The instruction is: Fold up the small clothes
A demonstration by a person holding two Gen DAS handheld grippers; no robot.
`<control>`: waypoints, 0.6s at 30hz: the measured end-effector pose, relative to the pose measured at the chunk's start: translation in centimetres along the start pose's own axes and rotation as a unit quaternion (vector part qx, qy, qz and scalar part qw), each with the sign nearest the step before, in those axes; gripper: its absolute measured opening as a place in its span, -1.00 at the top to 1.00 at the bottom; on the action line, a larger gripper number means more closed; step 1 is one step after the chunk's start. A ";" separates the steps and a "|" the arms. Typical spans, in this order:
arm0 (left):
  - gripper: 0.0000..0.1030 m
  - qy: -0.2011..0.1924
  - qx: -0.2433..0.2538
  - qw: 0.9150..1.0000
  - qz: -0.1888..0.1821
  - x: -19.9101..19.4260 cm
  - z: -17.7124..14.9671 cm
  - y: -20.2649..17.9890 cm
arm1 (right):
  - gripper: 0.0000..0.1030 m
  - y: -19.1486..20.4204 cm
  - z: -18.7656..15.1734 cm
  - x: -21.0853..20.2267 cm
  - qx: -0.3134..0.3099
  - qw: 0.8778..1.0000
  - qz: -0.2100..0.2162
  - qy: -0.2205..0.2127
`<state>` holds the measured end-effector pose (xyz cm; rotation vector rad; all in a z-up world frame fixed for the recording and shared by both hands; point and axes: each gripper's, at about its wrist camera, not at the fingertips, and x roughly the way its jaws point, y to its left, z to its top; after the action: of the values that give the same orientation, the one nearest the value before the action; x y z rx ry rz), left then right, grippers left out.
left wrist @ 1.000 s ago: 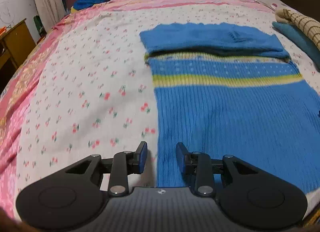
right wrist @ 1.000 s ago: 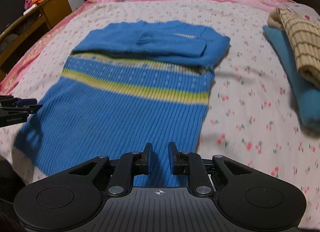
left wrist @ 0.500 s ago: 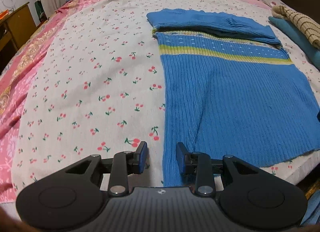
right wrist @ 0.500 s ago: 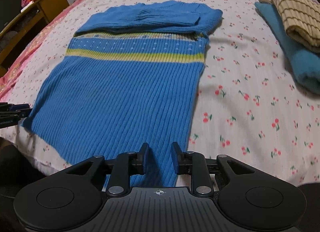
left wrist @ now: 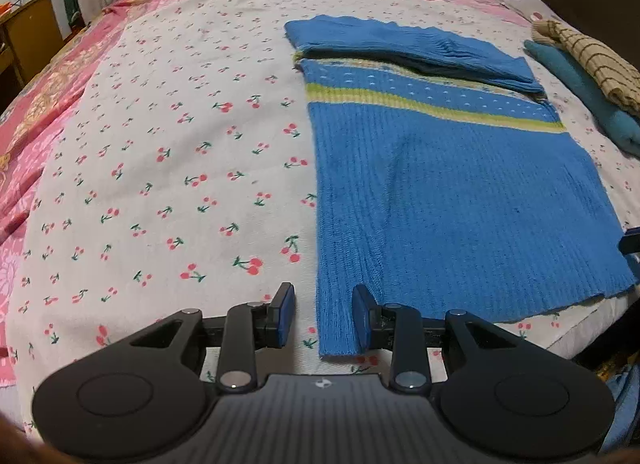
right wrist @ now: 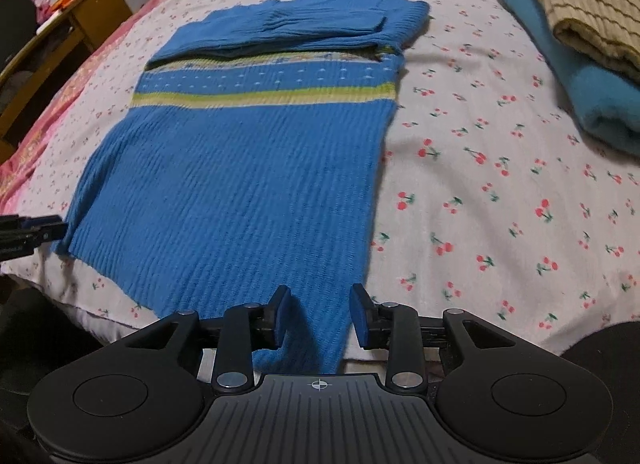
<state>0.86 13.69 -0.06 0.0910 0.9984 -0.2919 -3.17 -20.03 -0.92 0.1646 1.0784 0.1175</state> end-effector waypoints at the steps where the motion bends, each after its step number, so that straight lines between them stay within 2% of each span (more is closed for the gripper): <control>1: 0.26 -0.001 -0.006 1.000 -0.004 0.0 0.0 0.2 | 0.37 -0.1 0.0 0.0 0.003 1.000 -0.002 0.001; 8: 0.26 -0.003 -0.026 0.998 -0.051 -0.1 0.3 0.4 | 0.35 0.0 0.0 0.7 0.002 1.000 -0.001 0.012; 14: 0.26 0.011 -0.017 0.999 -0.042 1.1 0.3 0.0 | 0.34 -0.5 0.0 0.8 0.010 1.000 0.012 0.014; 17: 0.28 0.011 -0.015 0.999 -0.039 0.9 0.4 0.0 | 0.42 -0.6 0.0 0.8 0.011 1.000 0.018 0.014; 18: 0.38 0.009 -0.016 0.999 -0.038 0.8 0.4 0.0 | 0.53 -0.7 0.1 0.8 0.011 1.000 0.021 0.014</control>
<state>1.55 13.50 -0.50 0.0265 1.0264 -0.3455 -2.72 -20.55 -1.72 0.2070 1.1055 0.1462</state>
